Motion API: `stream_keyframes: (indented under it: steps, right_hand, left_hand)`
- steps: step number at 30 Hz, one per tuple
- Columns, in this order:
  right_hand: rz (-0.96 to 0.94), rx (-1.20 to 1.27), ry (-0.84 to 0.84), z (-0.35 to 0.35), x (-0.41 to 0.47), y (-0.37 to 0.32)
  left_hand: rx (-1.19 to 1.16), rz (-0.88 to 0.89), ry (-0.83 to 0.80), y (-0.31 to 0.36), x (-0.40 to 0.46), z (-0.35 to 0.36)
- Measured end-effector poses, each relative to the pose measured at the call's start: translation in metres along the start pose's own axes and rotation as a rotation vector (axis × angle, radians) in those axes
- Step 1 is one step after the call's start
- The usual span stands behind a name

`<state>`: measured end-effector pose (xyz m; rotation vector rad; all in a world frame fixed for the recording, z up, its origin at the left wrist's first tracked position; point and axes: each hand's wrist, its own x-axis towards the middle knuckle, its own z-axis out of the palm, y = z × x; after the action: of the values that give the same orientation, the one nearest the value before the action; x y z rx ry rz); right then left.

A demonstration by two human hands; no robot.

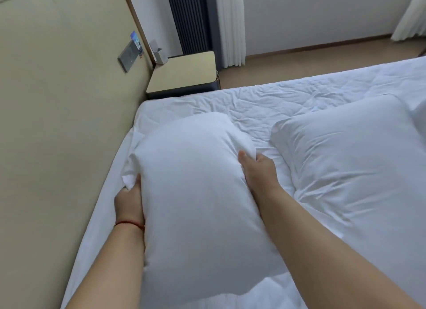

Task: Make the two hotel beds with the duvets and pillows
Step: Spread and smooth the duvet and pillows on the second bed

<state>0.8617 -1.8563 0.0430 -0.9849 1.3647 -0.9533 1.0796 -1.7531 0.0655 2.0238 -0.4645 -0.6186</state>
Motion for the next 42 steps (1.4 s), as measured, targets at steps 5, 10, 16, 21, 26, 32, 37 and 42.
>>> stream_keyframes:
  steps: [5,10,16,21,26,32,37,42]
  right_hand:
    - [-0.207,0.127,0.157,-0.088,-0.022,-0.103]
    - [-0.331,0.132,0.299,-0.218,-0.046,-0.155]
    - [-0.220,-0.022,0.357,-0.347,-0.044,-0.117]
    - [0.167,-0.466,0.336,-0.416,-0.027,-0.015]
    - [0.148,-0.613,0.336,-0.443,-0.039,-0.010]
    - [0.099,-0.480,0.429,-0.486,-0.077,-0.030]
    - [0.082,-0.433,0.512,-0.541,-0.090,-0.036]
    - [0.078,-0.446,0.584,-0.613,-0.072,-0.046]
  left_hand:
    - [-0.112,0.213,-0.016,0.092,-0.058,0.031]
    - [-0.221,0.302,-0.150,0.150,-0.140,0.104]
    - [-0.028,0.258,-0.300,0.130,-0.216,0.188]
    - [0.359,0.071,-0.446,0.055,-0.235,0.245]
    - [0.388,0.133,-0.297,0.084,-0.272,0.253]
    - [0.288,0.484,-0.468,0.137,-0.344,0.290]
    - [0.173,0.558,-0.675,0.149,-0.423,0.318]
    - [0.164,0.455,-0.833,0.165,-0.461,0.364]
